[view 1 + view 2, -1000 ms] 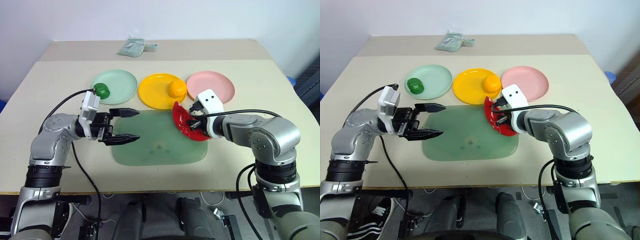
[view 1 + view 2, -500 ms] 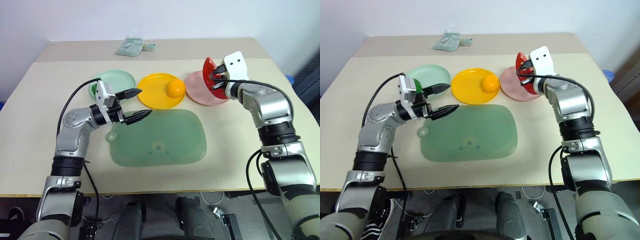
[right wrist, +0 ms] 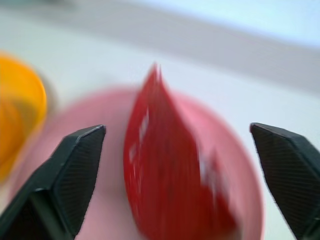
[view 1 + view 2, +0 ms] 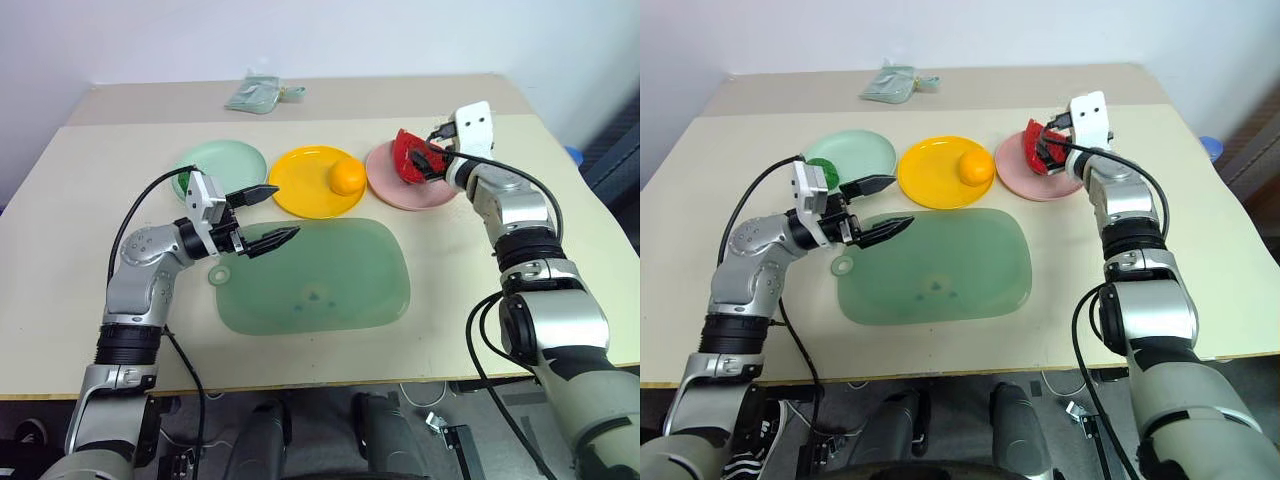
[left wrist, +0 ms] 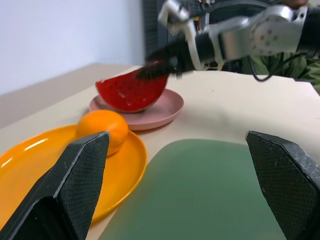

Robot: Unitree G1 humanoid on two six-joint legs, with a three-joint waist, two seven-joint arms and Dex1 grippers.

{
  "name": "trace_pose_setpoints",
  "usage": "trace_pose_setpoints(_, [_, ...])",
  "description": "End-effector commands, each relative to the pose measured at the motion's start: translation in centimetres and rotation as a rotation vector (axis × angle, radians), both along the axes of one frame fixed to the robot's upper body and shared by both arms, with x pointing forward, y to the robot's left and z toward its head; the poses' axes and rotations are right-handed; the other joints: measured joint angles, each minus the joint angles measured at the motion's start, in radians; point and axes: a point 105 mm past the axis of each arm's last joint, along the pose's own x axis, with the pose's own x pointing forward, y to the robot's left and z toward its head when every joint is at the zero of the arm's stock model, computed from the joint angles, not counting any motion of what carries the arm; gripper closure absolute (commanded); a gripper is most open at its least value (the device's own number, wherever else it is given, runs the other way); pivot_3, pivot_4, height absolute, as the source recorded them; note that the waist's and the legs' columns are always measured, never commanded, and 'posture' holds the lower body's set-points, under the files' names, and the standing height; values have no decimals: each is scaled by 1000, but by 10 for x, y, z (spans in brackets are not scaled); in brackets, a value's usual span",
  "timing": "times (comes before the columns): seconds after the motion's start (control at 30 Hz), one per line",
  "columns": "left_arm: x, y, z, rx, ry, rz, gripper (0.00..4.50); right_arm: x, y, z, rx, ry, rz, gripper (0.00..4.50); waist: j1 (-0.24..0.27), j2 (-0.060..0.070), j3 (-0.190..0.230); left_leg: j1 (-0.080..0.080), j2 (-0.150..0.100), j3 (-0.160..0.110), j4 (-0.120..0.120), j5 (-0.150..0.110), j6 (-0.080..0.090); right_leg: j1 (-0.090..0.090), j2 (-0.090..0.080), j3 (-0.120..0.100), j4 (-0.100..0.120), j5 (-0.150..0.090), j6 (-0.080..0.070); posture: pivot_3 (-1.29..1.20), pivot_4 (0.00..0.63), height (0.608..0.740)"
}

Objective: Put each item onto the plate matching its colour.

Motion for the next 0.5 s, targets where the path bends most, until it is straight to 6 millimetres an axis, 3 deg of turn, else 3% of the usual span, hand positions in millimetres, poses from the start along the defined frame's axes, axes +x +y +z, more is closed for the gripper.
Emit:
trace_pose_setpoints(0.03, [-4, 10, 15, -18, -66, 17, 0, -21, 6, 66, -22, -285, 60, 43, 0, 0, 0, 0, 0, 0, 0, 0, 0, 0, 0, 0, 0, 0, 0, 0, 150, 740])
trace_pose_setpoints(0.1, [-6, 11, 14, -19, -59, 9, 0, -35, 19, 67, -67, -332, 162, 43, 2, 0, 0, 0, 0, 0, 0, 0, 0, 0, 0, 0, 0, 0, 0, 0, 150, 740])
trace_pose_setpoints(0.17, [-8, 14, 9, 2, -50, 4, 0, -61, 40, 63, -47, -343, 368, 43, 3, -1, 0, 0, 0, -1, 0, 0, 0, 1, 0, 0, 0, 0, 0, 0, 150, 740])
trace_pose_setpoints(0.3, [-17, 25, 4, 36, -22, -22, 0, -123, 76, 35, -148, -281, 734, 43, 6, 0, 0, 0, 0, -1, 1, 0, 0, 1, 0, 0, 0, 0, 0, 0, 150, 740])
trace_pose_setpoints(0.5, [-28, 43, 7, 66, -13, -35, 0, -177, 84, 4, -208, -161, 985, 43, 4, 0, 0, 2, 0, -1, 2, 0, 0, 2, 0, 0, 2, 0, 0, 0, 150, 740])
